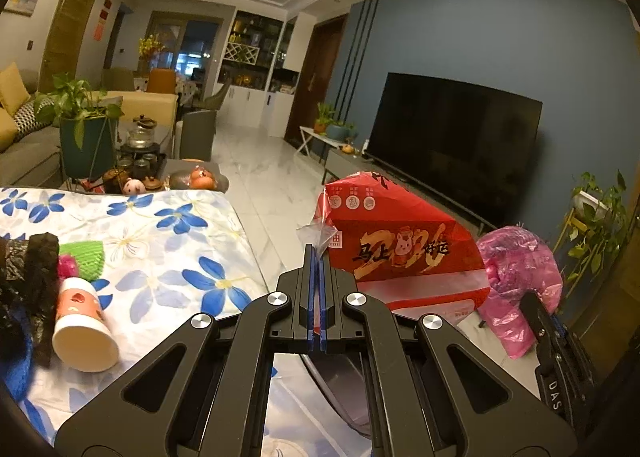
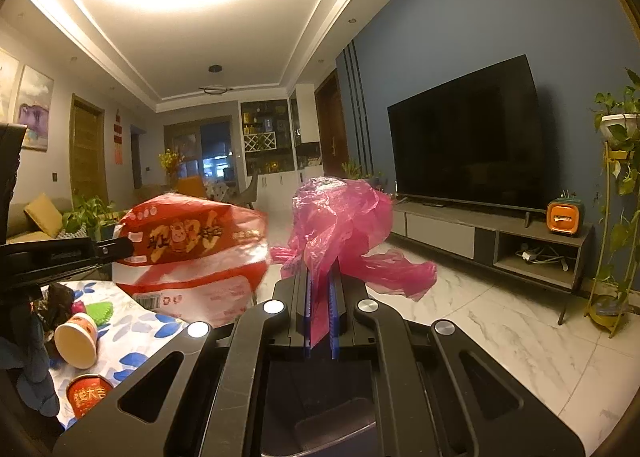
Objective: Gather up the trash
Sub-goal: 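Lift the red snack bag and pink bag and carry both toward the grey bin, then open both tools over the grey bin to drop the bags inside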
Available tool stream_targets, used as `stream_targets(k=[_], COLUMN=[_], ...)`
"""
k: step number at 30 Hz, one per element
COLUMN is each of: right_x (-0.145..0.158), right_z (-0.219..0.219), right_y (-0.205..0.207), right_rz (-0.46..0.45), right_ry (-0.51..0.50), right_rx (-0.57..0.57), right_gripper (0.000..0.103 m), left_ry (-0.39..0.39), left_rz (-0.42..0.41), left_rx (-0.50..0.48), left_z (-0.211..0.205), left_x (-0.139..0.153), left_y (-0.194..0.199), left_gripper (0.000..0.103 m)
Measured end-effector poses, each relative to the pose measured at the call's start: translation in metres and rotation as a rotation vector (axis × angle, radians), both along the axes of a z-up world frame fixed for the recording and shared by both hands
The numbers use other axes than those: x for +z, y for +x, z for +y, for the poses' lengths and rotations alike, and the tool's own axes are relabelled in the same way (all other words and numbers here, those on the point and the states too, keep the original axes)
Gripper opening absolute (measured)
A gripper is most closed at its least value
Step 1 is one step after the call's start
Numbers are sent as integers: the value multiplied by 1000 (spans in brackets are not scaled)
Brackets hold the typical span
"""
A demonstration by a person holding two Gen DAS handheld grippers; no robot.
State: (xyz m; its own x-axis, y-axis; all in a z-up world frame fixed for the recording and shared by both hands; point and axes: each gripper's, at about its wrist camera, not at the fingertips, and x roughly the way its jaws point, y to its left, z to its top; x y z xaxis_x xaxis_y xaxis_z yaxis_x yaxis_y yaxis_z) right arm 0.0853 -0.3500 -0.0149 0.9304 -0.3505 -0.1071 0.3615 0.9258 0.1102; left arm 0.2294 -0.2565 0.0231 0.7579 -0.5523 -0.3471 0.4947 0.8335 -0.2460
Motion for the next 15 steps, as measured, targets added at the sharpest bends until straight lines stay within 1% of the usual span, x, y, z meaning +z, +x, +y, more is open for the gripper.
stream_targets(k=[6,10,15], right_x=[-1,-5,-7], right_z=[-10,-15,-14], right_y=[11,17,23], right_rz=[23,39,53], right_ry=[16,31,40], right_rx=[15,21,26], right_gripper=[8,8,8], left_ry=[22,19,29], left_rz=[24,61,72], left_rx=[-30,-47,-62], left_z=[-13,-19,-24], left_x=[-5,-9,-11], left_y=[8,16,21], left_gripper=[1,1,1])
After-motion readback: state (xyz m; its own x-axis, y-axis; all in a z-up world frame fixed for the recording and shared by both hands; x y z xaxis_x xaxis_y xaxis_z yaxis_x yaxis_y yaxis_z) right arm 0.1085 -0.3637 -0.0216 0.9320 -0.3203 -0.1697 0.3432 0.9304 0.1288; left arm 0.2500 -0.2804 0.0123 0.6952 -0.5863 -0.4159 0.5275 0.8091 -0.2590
